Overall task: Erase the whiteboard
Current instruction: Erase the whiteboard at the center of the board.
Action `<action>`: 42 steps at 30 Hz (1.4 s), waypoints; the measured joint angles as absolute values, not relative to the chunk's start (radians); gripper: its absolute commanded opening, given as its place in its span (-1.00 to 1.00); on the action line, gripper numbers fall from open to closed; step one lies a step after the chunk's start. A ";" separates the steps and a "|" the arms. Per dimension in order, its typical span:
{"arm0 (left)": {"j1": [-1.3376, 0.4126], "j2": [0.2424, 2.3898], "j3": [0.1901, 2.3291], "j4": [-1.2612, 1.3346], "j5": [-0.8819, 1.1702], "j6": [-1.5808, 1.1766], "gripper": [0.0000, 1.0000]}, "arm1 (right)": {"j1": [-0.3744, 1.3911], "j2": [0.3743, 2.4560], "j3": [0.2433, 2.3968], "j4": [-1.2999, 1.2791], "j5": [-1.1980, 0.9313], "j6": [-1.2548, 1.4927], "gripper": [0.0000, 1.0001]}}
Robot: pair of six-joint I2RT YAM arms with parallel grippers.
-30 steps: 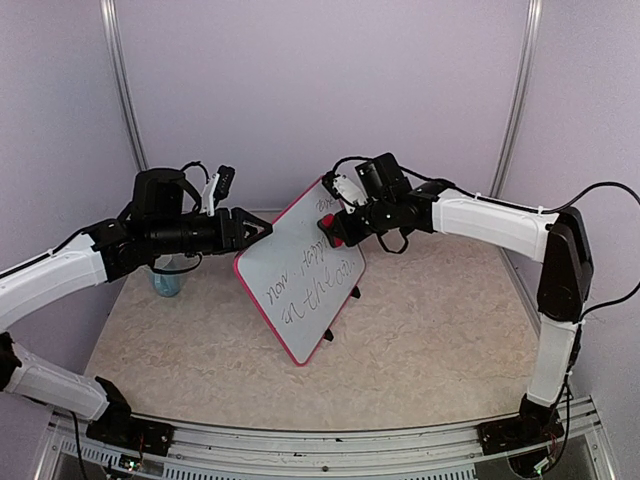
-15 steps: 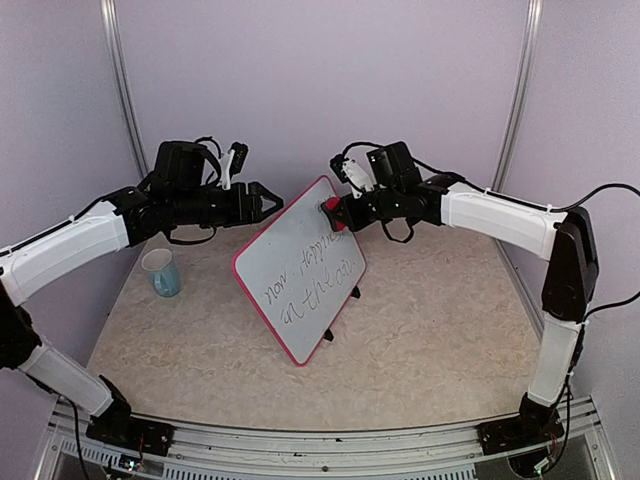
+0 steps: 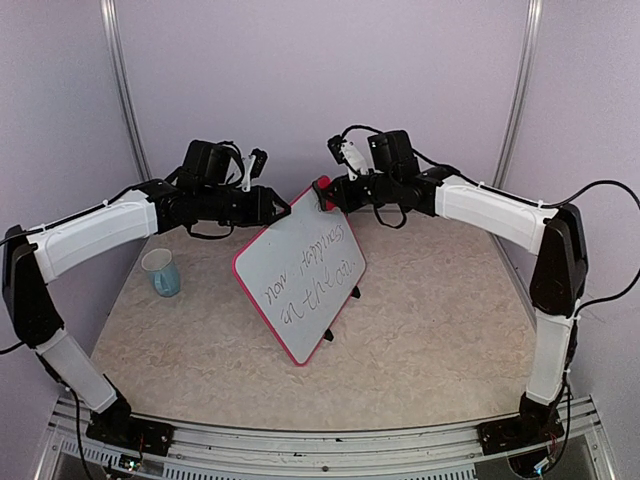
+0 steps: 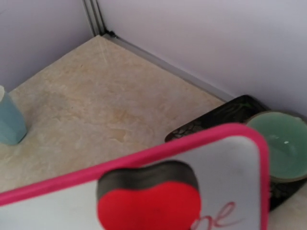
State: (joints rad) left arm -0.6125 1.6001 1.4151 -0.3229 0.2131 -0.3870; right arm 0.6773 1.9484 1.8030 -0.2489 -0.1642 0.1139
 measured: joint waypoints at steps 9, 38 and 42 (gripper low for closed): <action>-0.615 1.626 1.428 -0.321 0.231 -0.382 -0.72 | 0.677 1.995 1.751 -0.192 -0.215 0.135 -1.00; -0.635 1.634 1.431 -0.317 0.213 -0.414 -1.00 | 0.671 1.982 1.761 -0.202 -0.203 0.139 -1.00; -0.641 1.636 1.433 -0.311 0.224 -0.412 -1.00 | 0.671 1.982 1.805 -0.193 -0.213 0.144 -1.00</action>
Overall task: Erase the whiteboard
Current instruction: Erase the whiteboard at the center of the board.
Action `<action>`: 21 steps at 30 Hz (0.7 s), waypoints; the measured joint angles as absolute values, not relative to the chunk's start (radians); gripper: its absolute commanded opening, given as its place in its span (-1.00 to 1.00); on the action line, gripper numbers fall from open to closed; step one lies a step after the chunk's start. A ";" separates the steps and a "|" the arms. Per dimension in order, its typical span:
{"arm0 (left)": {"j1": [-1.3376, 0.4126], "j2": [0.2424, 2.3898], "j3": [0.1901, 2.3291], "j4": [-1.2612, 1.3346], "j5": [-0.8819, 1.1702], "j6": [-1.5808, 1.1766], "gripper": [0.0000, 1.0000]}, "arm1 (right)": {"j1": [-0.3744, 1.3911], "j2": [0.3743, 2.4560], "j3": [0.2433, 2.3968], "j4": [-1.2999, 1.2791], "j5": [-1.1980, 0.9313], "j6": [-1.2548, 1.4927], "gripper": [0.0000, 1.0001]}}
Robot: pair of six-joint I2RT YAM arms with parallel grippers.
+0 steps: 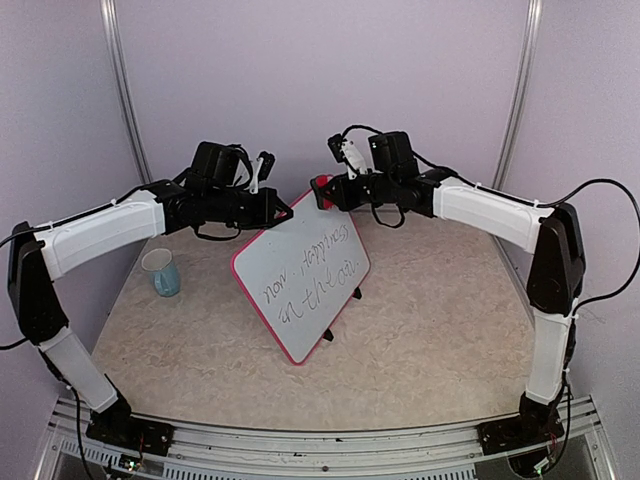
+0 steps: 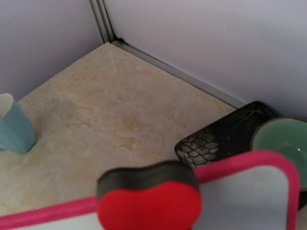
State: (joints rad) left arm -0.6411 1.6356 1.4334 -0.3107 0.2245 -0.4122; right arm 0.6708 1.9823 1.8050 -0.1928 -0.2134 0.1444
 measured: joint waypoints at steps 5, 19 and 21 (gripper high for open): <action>-0.641 1.650 1.453 -0.324 0.228 -0.414 -1.00 | 0.671 1.962 1.720 -0.142 -0.222 0.156 -1.00; -0.640 1.670 1.476 -0.332 0.228 -0.414 -1.00 | 0.655 1.934 1.610 -0.124 -0.187 0.179 -1.00; -0.641 1.670 1.476 -0.331 0.228 -0.414 -1.00 | 0.654 1.934 1.611 -0.125 -0.189 0.179 -1.00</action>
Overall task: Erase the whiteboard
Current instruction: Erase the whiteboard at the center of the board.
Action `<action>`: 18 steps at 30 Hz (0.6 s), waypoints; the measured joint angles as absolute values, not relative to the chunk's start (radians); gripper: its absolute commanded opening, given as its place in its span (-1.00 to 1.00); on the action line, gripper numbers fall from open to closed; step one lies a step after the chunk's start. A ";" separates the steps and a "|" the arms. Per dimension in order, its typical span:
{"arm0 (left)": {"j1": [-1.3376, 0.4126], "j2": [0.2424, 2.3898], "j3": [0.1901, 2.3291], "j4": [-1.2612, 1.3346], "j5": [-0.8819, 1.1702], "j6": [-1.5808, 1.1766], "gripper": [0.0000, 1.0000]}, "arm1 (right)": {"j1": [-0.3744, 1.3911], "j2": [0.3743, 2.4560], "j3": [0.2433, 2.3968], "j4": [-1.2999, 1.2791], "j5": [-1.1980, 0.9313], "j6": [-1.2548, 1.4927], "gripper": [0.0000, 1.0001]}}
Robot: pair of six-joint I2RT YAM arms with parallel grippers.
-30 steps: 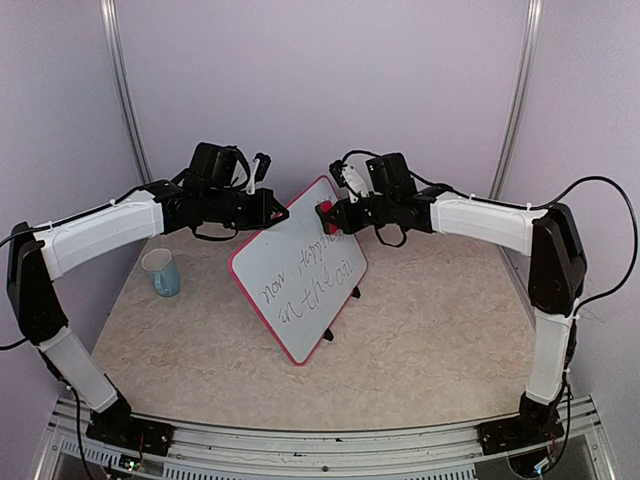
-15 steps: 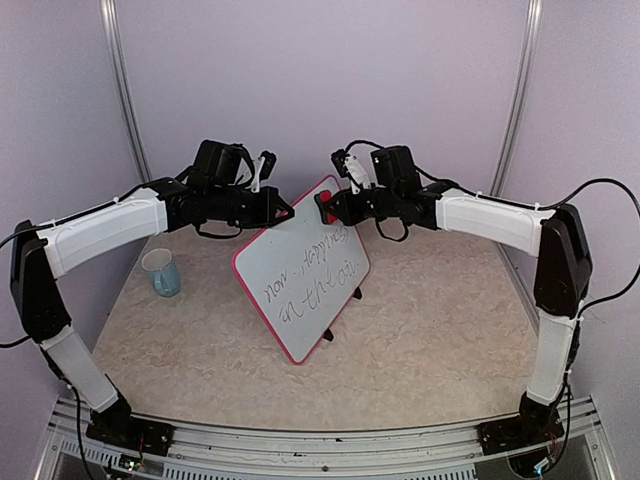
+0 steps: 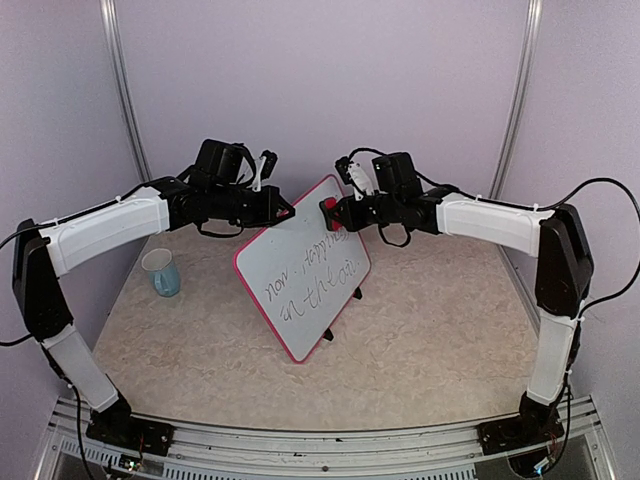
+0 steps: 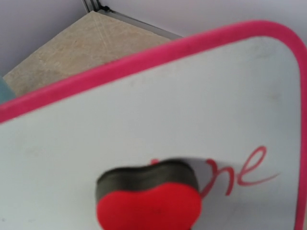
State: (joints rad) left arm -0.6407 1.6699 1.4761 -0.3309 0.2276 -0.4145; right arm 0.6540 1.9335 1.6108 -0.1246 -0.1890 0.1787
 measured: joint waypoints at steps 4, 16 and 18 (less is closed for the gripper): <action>-0.641 1.670 1.477 -0.331 0.228 -0.414 -1.00 | 0.654 1.934 1.626 -0.142 -0.195 0.178 -1.00; -0.660 1.688 1.497 -0.314 0.246 -0.406 -1.00 | 0.646 1.934 1.786 -0.247 -0.243 0.157 -1.00; -0.660 1.690 1.501 -0.318 0.245 -0.401 -1.00 | 0.645 1.935 1.781 -0.265 -0.259 0.151 -1.00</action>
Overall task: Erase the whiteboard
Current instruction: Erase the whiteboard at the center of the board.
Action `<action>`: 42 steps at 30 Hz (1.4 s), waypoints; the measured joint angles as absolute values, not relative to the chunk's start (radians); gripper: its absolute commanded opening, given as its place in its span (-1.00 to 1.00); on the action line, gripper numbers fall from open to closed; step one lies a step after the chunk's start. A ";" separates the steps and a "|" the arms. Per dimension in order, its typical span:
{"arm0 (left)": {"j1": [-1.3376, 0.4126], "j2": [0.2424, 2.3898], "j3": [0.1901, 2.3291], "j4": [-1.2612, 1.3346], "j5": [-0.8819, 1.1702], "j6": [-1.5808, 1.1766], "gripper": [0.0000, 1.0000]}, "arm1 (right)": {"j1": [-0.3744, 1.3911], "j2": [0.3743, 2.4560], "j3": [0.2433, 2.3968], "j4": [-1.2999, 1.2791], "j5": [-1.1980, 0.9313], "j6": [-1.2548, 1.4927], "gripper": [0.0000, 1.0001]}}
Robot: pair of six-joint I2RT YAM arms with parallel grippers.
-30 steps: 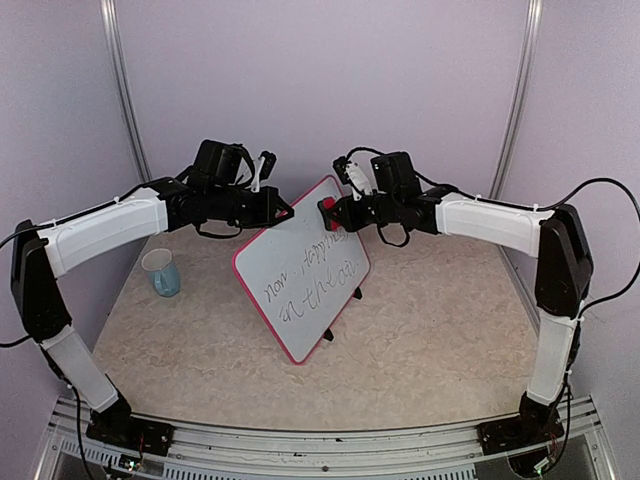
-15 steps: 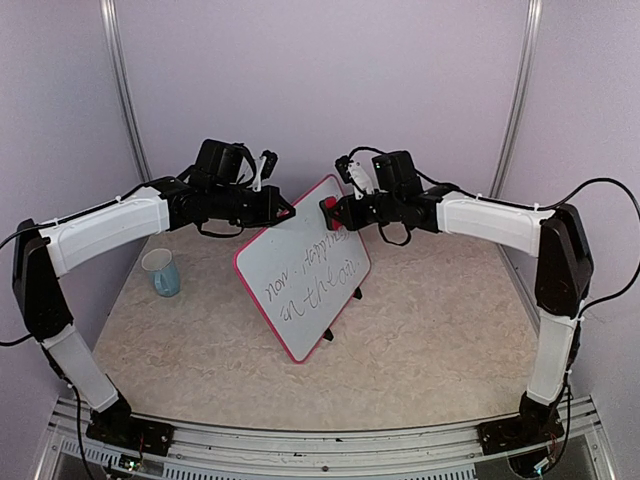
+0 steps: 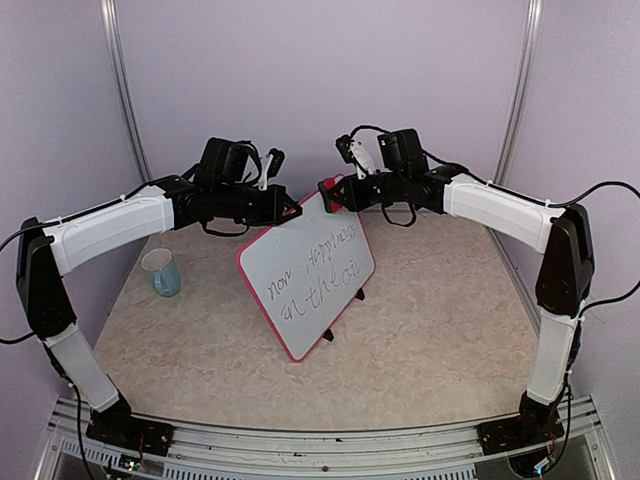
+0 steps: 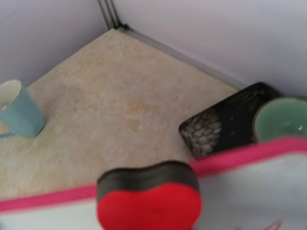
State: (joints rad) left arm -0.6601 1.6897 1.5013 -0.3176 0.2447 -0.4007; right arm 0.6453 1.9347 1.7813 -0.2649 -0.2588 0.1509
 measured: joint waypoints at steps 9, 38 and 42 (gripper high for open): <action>-0.658 1.697 1.515 -0.344 0.221 -0.388 -1.00 | 0.643 1.903 1.568 -0.284 -0.281 0.142 -1.00; -0.662 1.697 1.514 -0.335 0.222 -0.373 -1.00 | 0.599 1.946 1.692 -0.366 -0.277 0.117 -1.00; -0.662 1.697 1.513 -0.335 0.219 -0.374 -1.00 | 0.591 1.944 1.634 -0.369 -0.277 0.118 -1.00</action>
State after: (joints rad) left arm -0.6617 1.6974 1.5127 -0.3347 0.2192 -0.3740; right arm 0.5911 1.9442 1.6341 -0.3691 -0.2771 0.1184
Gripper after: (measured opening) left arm 0.051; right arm 0.134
